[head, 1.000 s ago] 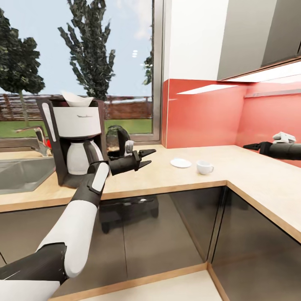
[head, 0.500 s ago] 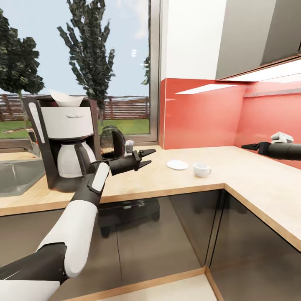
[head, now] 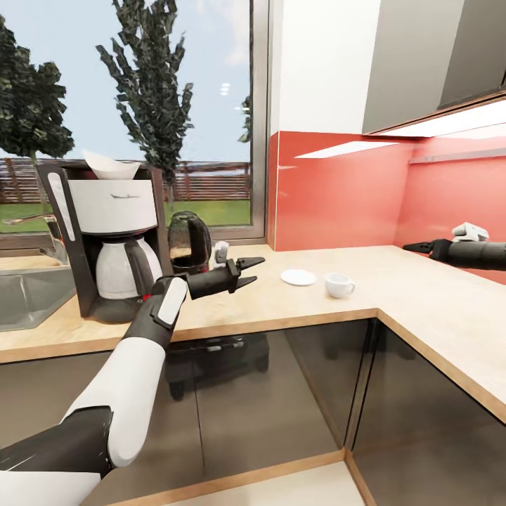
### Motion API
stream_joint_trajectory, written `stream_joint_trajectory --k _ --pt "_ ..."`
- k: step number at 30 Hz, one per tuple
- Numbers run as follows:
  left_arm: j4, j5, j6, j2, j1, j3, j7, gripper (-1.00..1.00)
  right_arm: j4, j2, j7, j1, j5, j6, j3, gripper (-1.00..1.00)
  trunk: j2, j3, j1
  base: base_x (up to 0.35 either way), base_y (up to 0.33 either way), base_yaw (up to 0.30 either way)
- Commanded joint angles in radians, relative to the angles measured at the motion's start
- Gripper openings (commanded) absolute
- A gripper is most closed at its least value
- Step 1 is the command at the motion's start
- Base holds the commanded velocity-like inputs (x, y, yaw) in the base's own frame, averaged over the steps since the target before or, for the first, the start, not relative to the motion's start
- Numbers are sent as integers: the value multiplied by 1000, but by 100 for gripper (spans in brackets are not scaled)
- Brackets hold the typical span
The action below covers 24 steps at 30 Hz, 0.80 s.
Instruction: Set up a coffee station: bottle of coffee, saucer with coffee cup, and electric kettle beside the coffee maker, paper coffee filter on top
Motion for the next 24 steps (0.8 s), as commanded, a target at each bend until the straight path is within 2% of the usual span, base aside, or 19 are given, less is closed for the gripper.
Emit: stream_joint_trajectory --k 1,19,24 --pt "1 -5 4 -1 -1 5 -6 100 0 -1 10 -1 10 1 1 100 -1 -1 0 0 0 0" --pt "0 -5 3 -1 0 12 -8 100 -6 0 11 2 10 1 2 100 -1 -1 0 0 0 0" --pt "-1 -5 5 -1 -1 12 -8 100 -6 1 11 3 10 1 2 100 -1 -1 0 130 -99 0"
